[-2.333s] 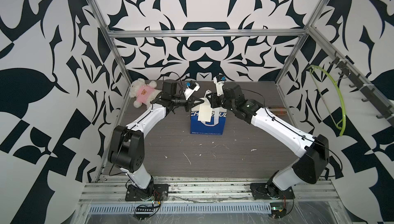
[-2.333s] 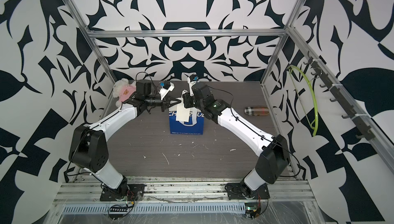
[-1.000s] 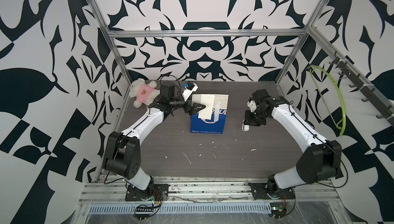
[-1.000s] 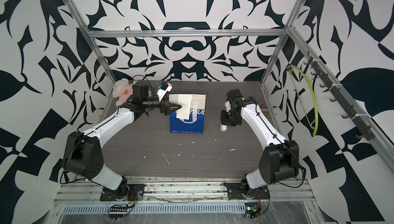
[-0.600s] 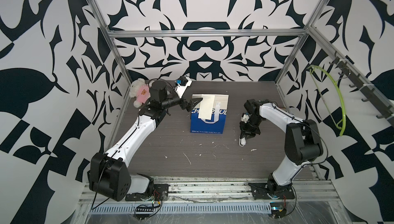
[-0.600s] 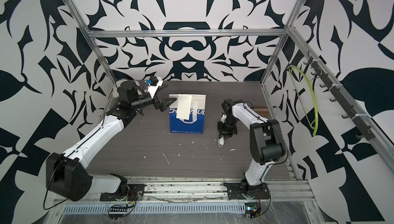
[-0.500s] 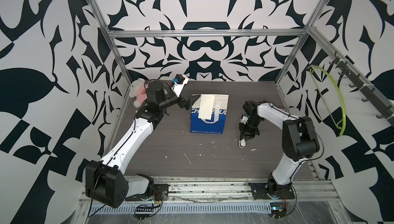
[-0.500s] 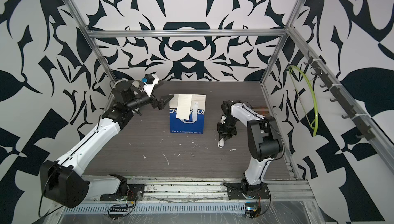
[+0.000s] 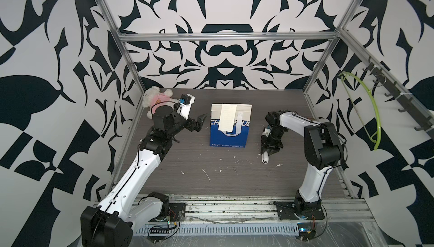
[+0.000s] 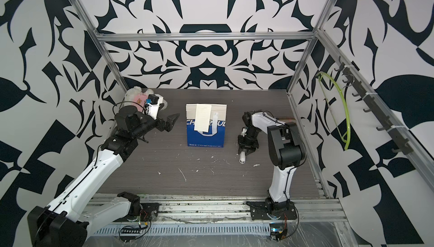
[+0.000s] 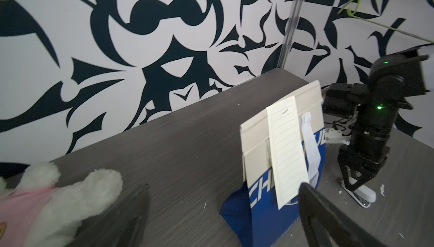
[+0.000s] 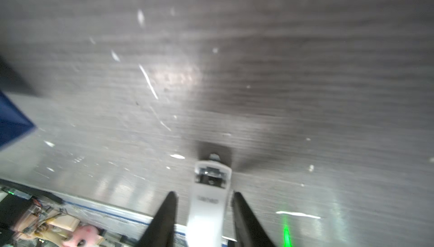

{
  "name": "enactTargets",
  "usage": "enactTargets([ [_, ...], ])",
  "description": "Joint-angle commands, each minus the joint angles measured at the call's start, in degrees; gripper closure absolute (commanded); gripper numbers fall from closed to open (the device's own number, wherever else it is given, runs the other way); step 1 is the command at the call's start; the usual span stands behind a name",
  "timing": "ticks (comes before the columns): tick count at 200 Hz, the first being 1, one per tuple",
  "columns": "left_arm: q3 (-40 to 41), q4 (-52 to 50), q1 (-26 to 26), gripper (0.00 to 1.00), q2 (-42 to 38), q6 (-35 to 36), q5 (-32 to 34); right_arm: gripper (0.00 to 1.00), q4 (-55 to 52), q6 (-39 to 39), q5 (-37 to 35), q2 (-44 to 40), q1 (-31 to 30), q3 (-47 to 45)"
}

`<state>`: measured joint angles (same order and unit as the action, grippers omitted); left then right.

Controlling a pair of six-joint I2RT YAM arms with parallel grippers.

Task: Staple the receipts to the bags
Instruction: Place the stapler at the center of the board, then reset both arms

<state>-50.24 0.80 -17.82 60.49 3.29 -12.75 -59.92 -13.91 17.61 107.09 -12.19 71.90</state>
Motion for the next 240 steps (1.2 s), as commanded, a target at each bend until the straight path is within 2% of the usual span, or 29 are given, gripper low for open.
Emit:
enactTargets([
  [1,1.8,0.35,2.04,0.0,-0.34,-2.98,6.64,0.37,-0.12,0.38,-0.94,-8.15,0.14,2.4],
  [19,3.64,3.09,4.43,0.0,0.53,-4.56,11.84,0.3,1.14,1.2,-2.57,-12.86,0.27,4.02],
  [29,5.46,5.22,5.82,0.0,1.27,-5.25,15.71,0.22,3.8,1.63,-5.79,-15.43,0.4,4.13],
  [51,12.61,15.7,6.84,0.0,2.63,-4.78,24.78,0.14,18.68,2.42,-11.57,-22.27,2.28,-1.98],
  [52,13.06,16.24,6.84,0.0,2.71,-4.78,25.31,0.13,19.48,2.46,-11.6,-22.58,2.44,-2.4],
  [54,13.78,17.15,6.84,0.0,2.95,-4.78,26.15,0.04,21.31,2.59,-11.67,-23.19,2.74,-3.41],
  [58,15.13,19.16,6.84,0.0,3.43,-4.78,27.91,0.0,24.87,2.57,-12.19,-24.3,3.29,-5.2],
  [84,21.17,28.5,7.69,0.0,8.33,-6.91,36.72,0.0,51.23,2.97,-17.69,-29.11,4.95,-19.5],
  [95,22.49,30.57,7.96,0.0,10.34,-6.67,36.58,0.0,62.7,4.37,-19.38,-29.87,5.07,-25.83],
  [112,23.94,35.38,8.15,0.0,14.27,-7.54,39.76,0.0,77.79,5.74,-23.51,-29.76,5.07,-33.95],
  [130,22.57,33.82,9.36,0.0,15.1,-6.85,38.76,0.0,88.0,7.07,-26.45,-27.94,5.07,-38.91],
  [143,21.2,30.04,10.09,0.0,15.08,-8.51,40.33,0.0,87.55,9.55,-27.15,-27.53,5.18,-38.49],
  [163,21.51,25.93,11.05,0.0,13.62,-10.19,38.42,0.0,91.99,10.75,-28.12,-26.88,5.13,-40.02],
  [179,23.28,24.6,11.14,0.0,13.8,-12.03,38.68,0.0,86.6,11.69,-27.0,-27.6,5.24,-38.78],
  [190,25.77,28.41,11.29,0.0,14.83,-12.71,39.11,0.0,83.81,11.94,-26.16,-28.86,5.15,-38.8],
  [200,27.56,34.72,11.65,0.0,16.52,-12.0,39.36,0.0,85.59,12.13,-25.82,-30.35,5.21,-40.69],
  [214,26.04,34.52,12.65,0.0,18.11,-10.95,37.53,0.0,87.3,12.24,-25.87,-31.78,5.3,-42.54],
  [228,24.34,33.56,13.32,0.0,19.85,-9.97,37.49,0.0,80.99,11.78,-24.79,-31.99,5.3,-41.61],
  [240,25.19,37.5,13.8,0.0,20.75,-7.24,35.97,0.0,81.78,11.55,-23.95,-32.12,5.18,-43.82],
])
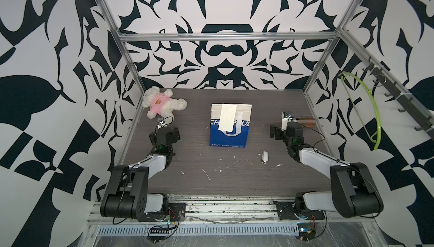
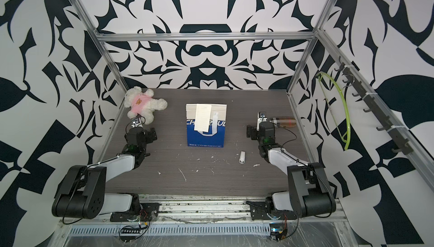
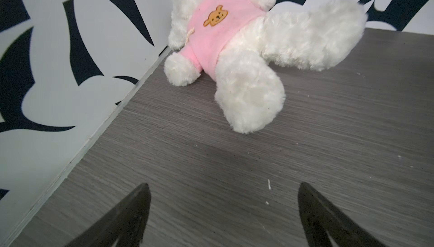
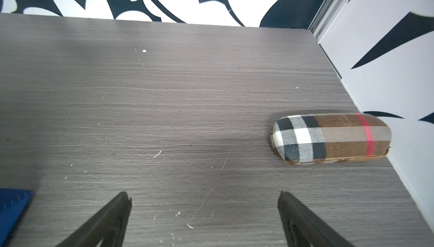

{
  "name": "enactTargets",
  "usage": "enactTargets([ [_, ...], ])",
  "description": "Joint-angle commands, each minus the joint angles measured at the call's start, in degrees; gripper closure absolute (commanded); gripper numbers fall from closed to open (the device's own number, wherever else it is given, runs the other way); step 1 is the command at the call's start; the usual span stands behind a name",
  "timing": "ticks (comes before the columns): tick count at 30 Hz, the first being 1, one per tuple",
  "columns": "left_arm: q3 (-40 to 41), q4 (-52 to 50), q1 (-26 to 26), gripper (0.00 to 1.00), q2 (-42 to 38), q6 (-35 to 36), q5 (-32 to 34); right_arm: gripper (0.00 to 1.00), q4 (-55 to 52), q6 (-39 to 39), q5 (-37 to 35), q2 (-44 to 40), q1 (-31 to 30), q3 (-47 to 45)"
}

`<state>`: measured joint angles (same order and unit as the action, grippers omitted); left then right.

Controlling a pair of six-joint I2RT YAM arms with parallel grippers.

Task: Staple the receipts to the bags
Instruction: Reset both arms

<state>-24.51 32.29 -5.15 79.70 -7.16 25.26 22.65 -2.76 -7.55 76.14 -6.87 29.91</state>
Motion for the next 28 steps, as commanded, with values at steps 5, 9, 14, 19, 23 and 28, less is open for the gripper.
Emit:
enactTargets([
  [5,5.12,26.15,4.89,0.0,9.91,2.67,-6.66,0.0,18.84,0.96,-2.9,1.07,0.1,-10.33],
  [9,4.33,21.54,5.93,0.0,8.61,-0.03,-5.63,0.0,25.03,4.19,-1.78,6.12,0.26,-10.32],
  [14,3.75,20.74,6.03,0.0,8.78,-0.81,-4.31,0.0,34.93,4.61,-0.94,12.17,0.52,-12.77],
  [19,3.66,20.35,6.07,0.0,8.74,-0.79,-4.25,0.0,29.23,4.05,-0.88,12.57,0.85,-9.68],
  [23,3.9,21.62,6.05,0.0,9.33,-0.66,-4.46,0.0,29.75,4.17,-0.89,12.54,0.89,-9.96],
  [28,4.2,22.09,6.06,0.0,9.2,0.17,-7.52,0.0,29.55,4.16,-0.89,12.46,0.9,-9.99],
])
